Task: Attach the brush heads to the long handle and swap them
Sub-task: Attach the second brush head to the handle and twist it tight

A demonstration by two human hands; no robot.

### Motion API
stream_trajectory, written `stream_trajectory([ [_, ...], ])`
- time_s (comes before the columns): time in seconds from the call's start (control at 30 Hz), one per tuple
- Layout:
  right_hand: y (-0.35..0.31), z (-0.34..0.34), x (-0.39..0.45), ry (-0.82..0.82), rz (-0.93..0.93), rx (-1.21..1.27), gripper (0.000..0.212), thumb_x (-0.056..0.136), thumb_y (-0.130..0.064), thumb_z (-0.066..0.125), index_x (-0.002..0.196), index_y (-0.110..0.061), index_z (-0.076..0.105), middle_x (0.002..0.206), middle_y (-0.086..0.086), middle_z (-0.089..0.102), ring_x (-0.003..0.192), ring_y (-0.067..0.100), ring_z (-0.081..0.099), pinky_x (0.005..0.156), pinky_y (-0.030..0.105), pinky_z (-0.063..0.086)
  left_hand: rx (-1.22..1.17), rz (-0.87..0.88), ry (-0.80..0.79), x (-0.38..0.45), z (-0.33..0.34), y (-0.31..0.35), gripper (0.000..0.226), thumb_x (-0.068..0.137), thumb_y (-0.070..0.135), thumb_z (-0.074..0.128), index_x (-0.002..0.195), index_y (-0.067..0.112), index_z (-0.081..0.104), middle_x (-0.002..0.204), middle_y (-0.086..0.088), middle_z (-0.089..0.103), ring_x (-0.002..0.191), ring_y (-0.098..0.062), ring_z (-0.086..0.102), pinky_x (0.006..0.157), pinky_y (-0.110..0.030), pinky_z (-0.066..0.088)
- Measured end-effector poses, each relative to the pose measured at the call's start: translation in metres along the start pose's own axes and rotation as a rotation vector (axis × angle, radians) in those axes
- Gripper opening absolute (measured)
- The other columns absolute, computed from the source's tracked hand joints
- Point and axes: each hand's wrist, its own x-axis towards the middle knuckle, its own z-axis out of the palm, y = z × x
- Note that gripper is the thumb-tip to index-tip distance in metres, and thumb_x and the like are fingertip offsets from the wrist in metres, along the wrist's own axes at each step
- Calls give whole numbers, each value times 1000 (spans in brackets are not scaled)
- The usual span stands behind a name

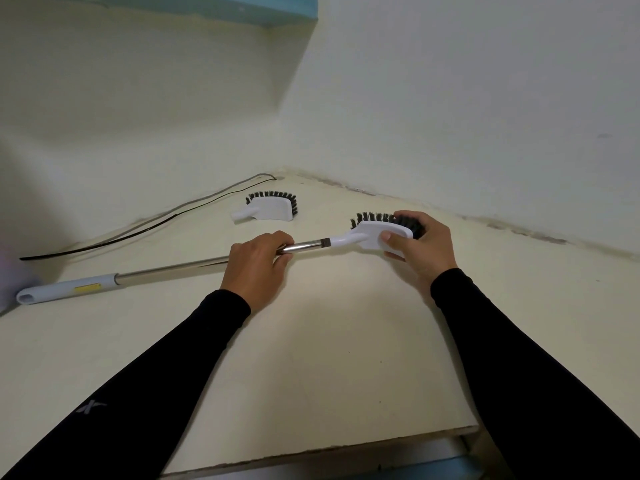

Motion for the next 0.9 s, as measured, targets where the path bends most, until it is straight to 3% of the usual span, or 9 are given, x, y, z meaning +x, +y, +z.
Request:
stream_trajectory([
  [0.2,-2,-1,-1,-8,66,88,31,83,2,84,110,-10,74,102,5,76,79,13,78,68,37,66,19,49,-21,-2,-4,3,11,91,20,59,101,24,60,89,5,67,86,-26,63,78,-44,49],
  [0.37,-3,-4,0,-33,104,103,29,83,-1,84,108,-12,75,107,7,75,89,23,78,74,42,67,12,78,-1,-4,-7,4,12,89,20,61,100,23,58,87,3,64,81,-26,60,73,-43,48],
  [0.9,-6,-4,-1,-64,-1,5,37,82,6,83,112,-12,74,100,5,74,77,11,75,68,34,65,-7,77,7,-3,-9,4,15,87,17,64,101,22,62,88,2,64,81,-24,60,76,-45,49],
])
